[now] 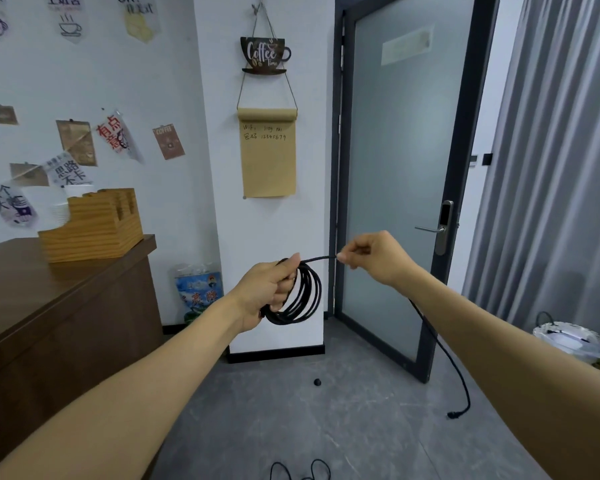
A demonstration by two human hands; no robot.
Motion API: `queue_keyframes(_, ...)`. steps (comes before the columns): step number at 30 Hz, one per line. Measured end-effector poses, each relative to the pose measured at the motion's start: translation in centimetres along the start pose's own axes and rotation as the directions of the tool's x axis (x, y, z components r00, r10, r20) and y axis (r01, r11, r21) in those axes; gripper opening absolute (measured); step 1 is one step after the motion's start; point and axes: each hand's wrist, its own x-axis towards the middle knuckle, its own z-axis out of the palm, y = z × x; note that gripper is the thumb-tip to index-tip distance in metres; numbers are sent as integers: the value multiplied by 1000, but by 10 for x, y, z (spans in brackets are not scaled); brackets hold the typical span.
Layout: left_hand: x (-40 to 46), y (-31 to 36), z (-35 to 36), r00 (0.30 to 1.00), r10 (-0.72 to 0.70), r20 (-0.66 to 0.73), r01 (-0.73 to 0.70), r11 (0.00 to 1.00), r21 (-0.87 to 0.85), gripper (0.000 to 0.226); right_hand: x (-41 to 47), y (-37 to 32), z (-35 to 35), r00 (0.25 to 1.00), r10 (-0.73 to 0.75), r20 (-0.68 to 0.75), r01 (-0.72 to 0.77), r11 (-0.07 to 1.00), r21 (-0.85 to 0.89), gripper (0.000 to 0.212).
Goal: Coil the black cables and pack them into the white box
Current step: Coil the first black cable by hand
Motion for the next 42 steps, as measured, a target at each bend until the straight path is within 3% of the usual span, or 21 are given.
queue_keyframes(4,6,-3,-16,984,34,-175,-44,997,-55,40,-2,24,-5,995,101,-20,-102,994,-50,12)
queue_keyframes(9,8,-11,-37,921,14,-390,-85,983,-165,41,-8,47,-10,978,183,-96,-183,983,6,13)
queue_keyframes(11,7,-12,-42,896,29,-444,-101,985,-141,41,-11,50,-8,977,182,-109,-184,983,-8,12)
queue_keyframes(13,7,-13,-39,882,95,-461,-130,990,-45,43,-12,43,-3,988,124,-95,-137,980,-145,11)
queue_keyframes(15,7,-12,-32,871,170,-460,-154,985,71,43,-14,28,7,1000,26,-9,-28,939,-344,14)
queue_keyframes(18,11,-13,-21,850,278,-448,-162,946,281,43,-18,0,24,970,-77,230,192,824,-533,18)
queue_keyframes(23,12,-19,-6,854,361,-376,-154,864,480,46,-27,-33,48,848,-216,485,443,791,-422,16)
queue_keyframes(30,7,-19,14,922,312,-230,-180,871,457,39,-29,-46,40,892,-274,359,319,945,-71,9)
queue_keyframes(38,-4,-11,31,974,191,-121,-153,950,272,43,-23,-35,25,962,-223,160,234,971,-49,9)
queue_keyframes(42,-4,-10,33,996,81,-40,-77,994,83,39,-24,-30,20,979,-183,86,182,983,23,11)
